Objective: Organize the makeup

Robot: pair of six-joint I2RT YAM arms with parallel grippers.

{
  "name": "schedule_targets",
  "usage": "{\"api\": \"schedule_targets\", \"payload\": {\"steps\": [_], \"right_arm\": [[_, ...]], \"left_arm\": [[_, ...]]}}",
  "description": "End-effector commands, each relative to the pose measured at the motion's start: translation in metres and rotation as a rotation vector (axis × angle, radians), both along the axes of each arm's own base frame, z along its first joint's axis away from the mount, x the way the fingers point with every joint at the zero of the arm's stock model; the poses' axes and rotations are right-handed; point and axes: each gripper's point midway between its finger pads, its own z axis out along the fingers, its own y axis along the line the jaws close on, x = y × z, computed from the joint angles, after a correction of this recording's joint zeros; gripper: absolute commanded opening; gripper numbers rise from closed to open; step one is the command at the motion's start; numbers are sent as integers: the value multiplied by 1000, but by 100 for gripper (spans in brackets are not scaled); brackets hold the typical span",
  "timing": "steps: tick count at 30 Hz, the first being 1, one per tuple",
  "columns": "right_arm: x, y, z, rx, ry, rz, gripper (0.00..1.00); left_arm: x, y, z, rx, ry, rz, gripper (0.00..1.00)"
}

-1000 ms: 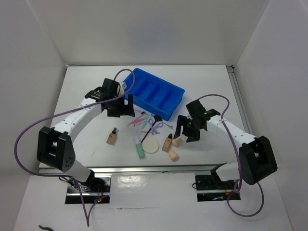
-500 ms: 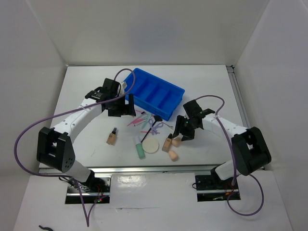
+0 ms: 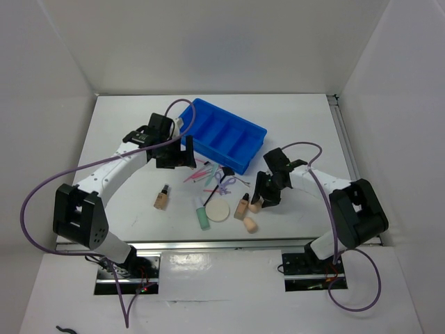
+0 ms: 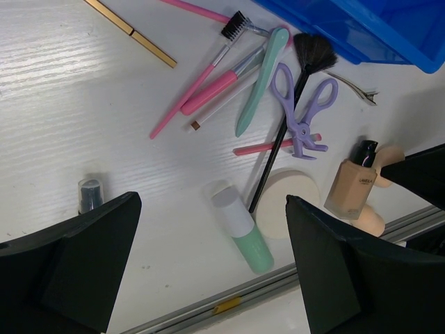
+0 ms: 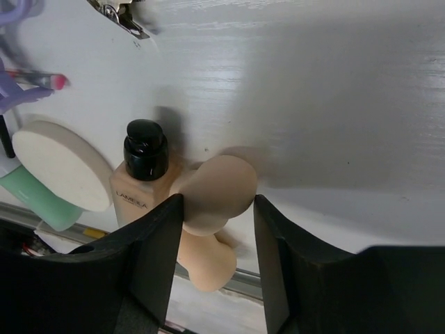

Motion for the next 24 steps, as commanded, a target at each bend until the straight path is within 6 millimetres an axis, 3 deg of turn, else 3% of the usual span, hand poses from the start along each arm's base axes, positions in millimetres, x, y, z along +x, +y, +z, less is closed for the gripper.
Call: {"api": "schedule_targets", "payload": {"steps": [1,7,12,17,18,21,22,24], "right_arm": [[4,0,-6,-13,-15,1,51],[10,-8,-2,-59,-38,-26,23],[28,-18,30,-125,-121,-52,1],[48,-24,73,-167,-219,-55,0],[63,-20,91,-154,-273,-67,0],[85,-18,119,-166,-360,-52,0],[102,-14,135,-164,-403,-66,0],[121,-10,148,-159,-444,-58,0]], "left_arm": [[-1,-5,16,-14,-63,-34,100],[-1,-10,21,-21,-76,-56,100],[5,-14,30,-35,-94,-61,100],[8,-17,37,-42,-85,-67,100],[10,-18,41,-44,-94,-68,100],[12,-13,44,-32,-108,-39,100],[15,-8,43,-5,-117,-18,100],[13,-6,45,-2,-116,1,100]]}}
